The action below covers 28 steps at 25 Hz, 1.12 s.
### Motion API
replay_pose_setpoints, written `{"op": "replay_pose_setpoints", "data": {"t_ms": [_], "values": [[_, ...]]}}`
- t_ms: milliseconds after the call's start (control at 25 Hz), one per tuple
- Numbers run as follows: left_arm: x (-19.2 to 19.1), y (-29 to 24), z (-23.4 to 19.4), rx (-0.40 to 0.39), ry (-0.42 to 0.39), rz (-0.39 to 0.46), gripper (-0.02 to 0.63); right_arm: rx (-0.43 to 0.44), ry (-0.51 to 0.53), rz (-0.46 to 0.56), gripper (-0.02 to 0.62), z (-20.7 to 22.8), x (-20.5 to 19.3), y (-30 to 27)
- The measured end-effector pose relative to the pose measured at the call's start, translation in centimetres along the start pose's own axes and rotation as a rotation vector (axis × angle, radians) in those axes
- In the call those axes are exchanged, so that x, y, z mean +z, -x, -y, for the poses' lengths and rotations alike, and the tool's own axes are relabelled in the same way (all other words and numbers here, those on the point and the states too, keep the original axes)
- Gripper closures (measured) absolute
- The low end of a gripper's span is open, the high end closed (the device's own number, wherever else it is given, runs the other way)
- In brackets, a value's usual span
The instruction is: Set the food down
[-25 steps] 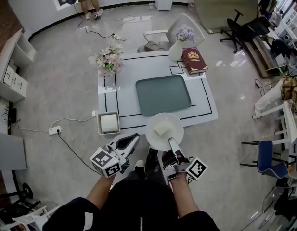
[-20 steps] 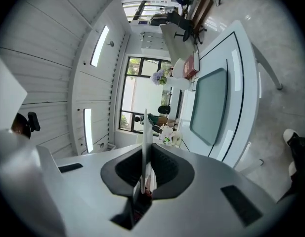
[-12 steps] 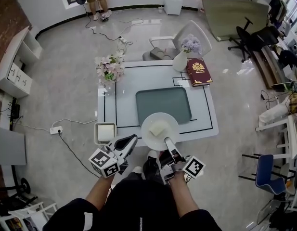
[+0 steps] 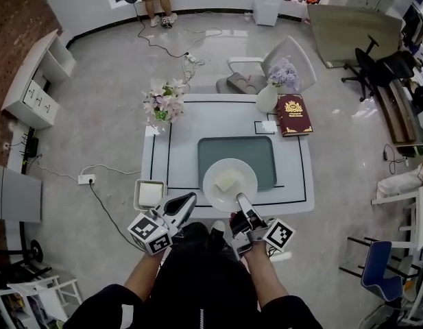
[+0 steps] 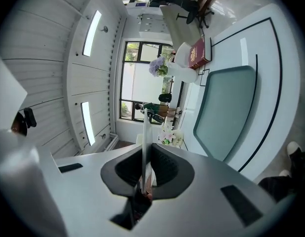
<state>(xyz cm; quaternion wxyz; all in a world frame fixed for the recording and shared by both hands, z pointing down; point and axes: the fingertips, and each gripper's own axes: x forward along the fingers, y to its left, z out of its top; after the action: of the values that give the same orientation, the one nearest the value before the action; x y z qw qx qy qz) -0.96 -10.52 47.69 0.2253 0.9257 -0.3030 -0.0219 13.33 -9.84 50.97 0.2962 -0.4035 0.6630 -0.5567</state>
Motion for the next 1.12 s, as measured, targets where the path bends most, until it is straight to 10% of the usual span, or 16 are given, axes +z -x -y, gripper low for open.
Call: {"op": "replay_pose_setpoints", "data": {"t_ms": [1120], "values": [[-0.6,-4.9,-7.5,0.036,0.089,-0.086,0.6,-0.19,0.026,0.002,0.572,10.4,5.0,-6.3]]}}
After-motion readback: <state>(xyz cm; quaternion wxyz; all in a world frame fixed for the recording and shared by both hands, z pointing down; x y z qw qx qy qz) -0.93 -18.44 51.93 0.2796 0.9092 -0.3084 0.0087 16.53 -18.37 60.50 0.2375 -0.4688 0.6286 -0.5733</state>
